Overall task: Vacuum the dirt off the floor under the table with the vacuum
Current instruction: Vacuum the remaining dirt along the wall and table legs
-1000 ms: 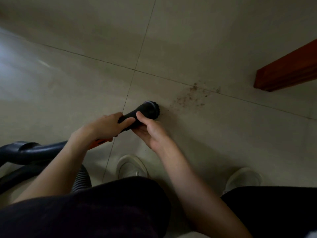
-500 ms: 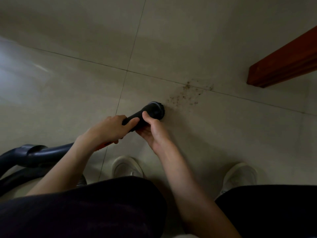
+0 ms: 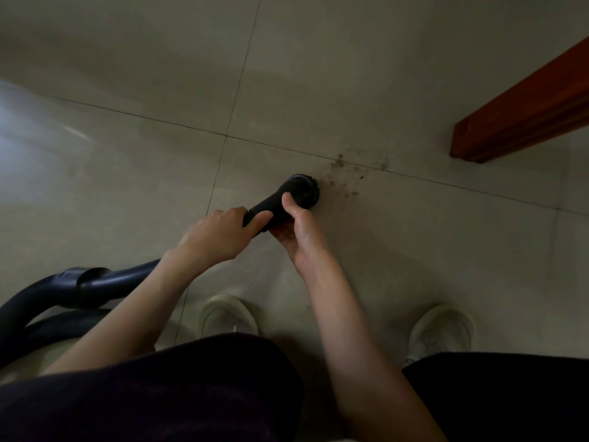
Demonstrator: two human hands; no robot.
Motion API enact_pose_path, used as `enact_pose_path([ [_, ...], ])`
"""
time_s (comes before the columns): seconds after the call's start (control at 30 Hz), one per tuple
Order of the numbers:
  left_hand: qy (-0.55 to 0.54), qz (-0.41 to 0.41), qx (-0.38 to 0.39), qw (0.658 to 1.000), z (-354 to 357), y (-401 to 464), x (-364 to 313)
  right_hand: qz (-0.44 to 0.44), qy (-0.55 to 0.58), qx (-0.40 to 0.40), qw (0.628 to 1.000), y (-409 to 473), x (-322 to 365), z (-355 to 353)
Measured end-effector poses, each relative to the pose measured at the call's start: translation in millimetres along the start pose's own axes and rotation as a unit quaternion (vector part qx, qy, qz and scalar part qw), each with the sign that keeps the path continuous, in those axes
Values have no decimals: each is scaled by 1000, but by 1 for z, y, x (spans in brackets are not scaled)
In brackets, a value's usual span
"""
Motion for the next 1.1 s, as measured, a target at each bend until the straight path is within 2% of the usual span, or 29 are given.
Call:
enact_pose_path([
  [0.33,-29,11,12,999,-3,8,-11,1,15,17,1000,2,14,0],
  [0.6,-62,2,42,997,0,10,-17,-10,22,1,1000,5,30,-3],
  [0.93,-45,10,50,998,-15,27,-54,-39,43,-34,998,12,60,-7],
  [1.1,-34,-6,59,998,-30,35,-69,-52,69,-24,996,14,76,-5],
])
Point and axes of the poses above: each hand's wrist, its own y-axis towards the middle knuckle, its own z-axis out of the palm, x = y × z, the point moved 8 cm from there along y, towards the middle knuckle
